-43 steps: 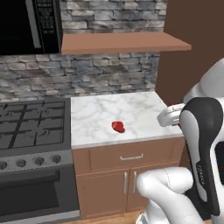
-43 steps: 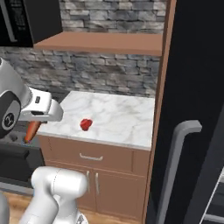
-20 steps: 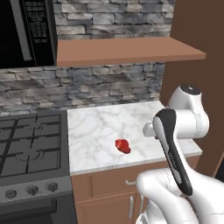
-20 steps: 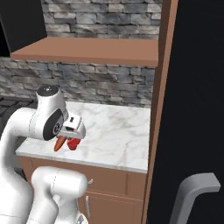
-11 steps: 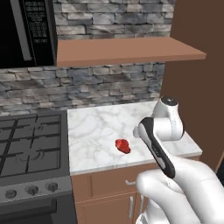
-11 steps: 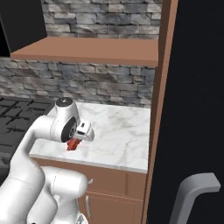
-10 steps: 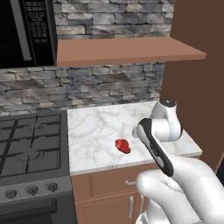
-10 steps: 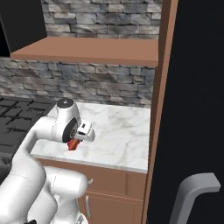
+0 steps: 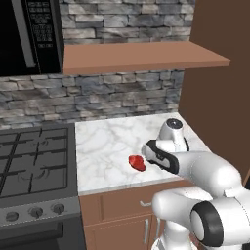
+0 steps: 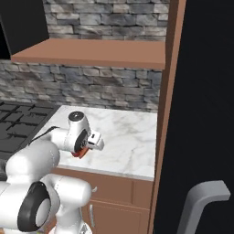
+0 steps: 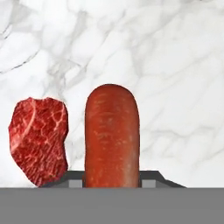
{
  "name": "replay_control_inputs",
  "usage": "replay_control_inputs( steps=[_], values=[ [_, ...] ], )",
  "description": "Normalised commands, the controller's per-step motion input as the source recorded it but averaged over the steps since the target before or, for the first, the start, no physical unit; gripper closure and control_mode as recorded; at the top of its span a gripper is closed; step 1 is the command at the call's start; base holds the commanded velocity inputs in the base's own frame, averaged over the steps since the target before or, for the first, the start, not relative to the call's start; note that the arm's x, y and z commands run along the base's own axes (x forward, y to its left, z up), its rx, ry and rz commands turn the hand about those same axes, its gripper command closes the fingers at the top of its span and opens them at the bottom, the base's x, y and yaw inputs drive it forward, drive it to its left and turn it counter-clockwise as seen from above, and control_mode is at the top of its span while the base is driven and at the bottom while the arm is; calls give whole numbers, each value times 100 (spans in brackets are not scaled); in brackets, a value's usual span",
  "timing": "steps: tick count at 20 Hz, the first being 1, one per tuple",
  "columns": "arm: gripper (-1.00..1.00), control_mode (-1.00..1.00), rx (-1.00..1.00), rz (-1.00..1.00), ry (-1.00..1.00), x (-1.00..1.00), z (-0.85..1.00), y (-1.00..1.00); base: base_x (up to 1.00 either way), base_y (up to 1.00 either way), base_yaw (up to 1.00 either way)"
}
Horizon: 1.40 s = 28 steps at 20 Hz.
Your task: Open the fridge, remove the peach, carrot, and steak, and place them on any counter.
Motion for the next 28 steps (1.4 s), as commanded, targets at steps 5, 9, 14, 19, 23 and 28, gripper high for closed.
replay_control_inputs(
  steps=[5, 9, 14, 19, 23, 28],
  values=[
    [-100, -100, 0, 0, 0, 4, 11, -6, 0, 0, 0],
    [-100, -100, 0, 0, -1, -20, 44, 0, 0, 0, 0],
    [-100, -100, 0, 0, -5, -85, 77, 6, 0, 0, 0],
    [-100, -100, 0, 3, -11, -100, 77, 1, 0, 0, 0],
    [-100, -100, 0, 2, -8, -100, 91, 0, 0, 0, 0],
    [-100, -100, 0, 7, -16, -99, 100, 0, 0, 0, 0]
  ],
)
